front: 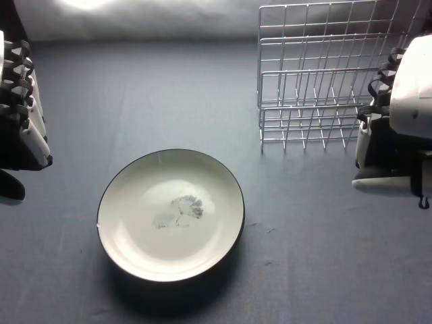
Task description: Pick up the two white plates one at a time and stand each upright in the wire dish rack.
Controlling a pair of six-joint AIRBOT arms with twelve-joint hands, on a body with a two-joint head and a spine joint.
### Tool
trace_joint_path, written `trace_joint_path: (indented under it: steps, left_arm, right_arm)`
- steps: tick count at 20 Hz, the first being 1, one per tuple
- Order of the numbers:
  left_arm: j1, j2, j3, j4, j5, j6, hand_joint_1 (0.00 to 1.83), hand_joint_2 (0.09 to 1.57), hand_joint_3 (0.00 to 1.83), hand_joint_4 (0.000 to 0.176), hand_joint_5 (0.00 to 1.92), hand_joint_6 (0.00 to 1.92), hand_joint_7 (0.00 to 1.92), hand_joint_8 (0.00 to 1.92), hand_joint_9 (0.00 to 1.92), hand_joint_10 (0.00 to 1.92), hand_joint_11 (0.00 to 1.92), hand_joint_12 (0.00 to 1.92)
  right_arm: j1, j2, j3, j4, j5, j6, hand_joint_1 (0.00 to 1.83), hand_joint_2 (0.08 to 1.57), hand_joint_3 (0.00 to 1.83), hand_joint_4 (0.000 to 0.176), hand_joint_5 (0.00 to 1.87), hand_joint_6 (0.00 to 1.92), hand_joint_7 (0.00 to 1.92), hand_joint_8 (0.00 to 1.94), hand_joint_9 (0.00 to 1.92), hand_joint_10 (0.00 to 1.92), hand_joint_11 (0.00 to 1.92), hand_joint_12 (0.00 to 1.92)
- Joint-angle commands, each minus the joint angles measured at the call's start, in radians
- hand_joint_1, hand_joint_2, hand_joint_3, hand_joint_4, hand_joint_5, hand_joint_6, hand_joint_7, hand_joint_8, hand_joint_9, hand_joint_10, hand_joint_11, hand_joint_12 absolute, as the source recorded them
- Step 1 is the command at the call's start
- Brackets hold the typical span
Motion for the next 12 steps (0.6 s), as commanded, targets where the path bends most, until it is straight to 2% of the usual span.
trace_joint_path:
  steps: [1, 2, 3, 8, 12]
  left_arm:
    - [-0.006, 0.004, 0.007, -0.089, -0.029, 0.0, 0.0, 1.08, 0.17, 0.0, 0.01, 0.03, 0.0, 0.03, 0.0, 0.03, 0.0, 0.08]
    - [-0.006, 0.004, 0.011, -0.089, -0.034, 0.0, 0.0, 1.08, 0.17, 0.0, 0.01, 0.03, 0.0, 0.03, 0.0, 0.03, 0.0, 0.08]
    - [-0.003, 0.004, 0.013, -0.089, -0.035, 0.0, 0.0, 1.17, 0.03, 0.0, 0.0, 0.0, 0.0, 0.0, 0.0, 0.0, 0.0, 0.0]
    - [-0.002, 0.001, 0.022, -0.066, -0.055, -0.014, 0.0, 1.15, 0.01, 0.0, 0.0, 0.0, 0.0, 0.0, 0.0, 0.0, 0.01, 0.0]
    - [0.008, -0.014, 0.024, -0.016, -0.071, -0.014, 0.0, 1.14, 0.0, 0.0, 0.01, 0.0, 0.0, 0.0, 0.0, 0.0, 0.03, 0.01]
  right_arm:
    - [0.005, 0.005, -0.003, 0.036, 0.055, -0.007, 0.02, 1.17, 0.13, 0.0, 0.0, 0.0, 0.0, 0.0, 0.0, 0.0, 0.0, 0.0]
    - [0.005, 0.004, -0.003, 0.046, 0.058, -0.007, 0.02, 1.17, 0.13, 0.0, 0.0, 0.0, 0.0, 0.0, 0.0, 0.0, 0.0, 0.0]
    - [0.005, 0.004, -0.003, 0.047, 0.054, -0.011, 0.04, 1.22, 0.02, 0.0, 0.0, 0.0, 0.0, 0.0, 0.0, 0.0, 0.0, 0.0]
    - [-0.002, 0.003, -0.003, 0.155, 0.062, -0.036, 0.01, 1.26, 0.02, 0.0, 0.0, 0.0, 0.0, 0.0, 0.0, 0.0, 0.0, 0.0]
    - [-0.036, -0.014, 0.011, 0.186, 0.183, -0.034, 0.05, 1.24, 0.0, 0.0, 0.0, 0.0, 0.0, 0.0, 0.0, 0.0, 0.0, 0.0]
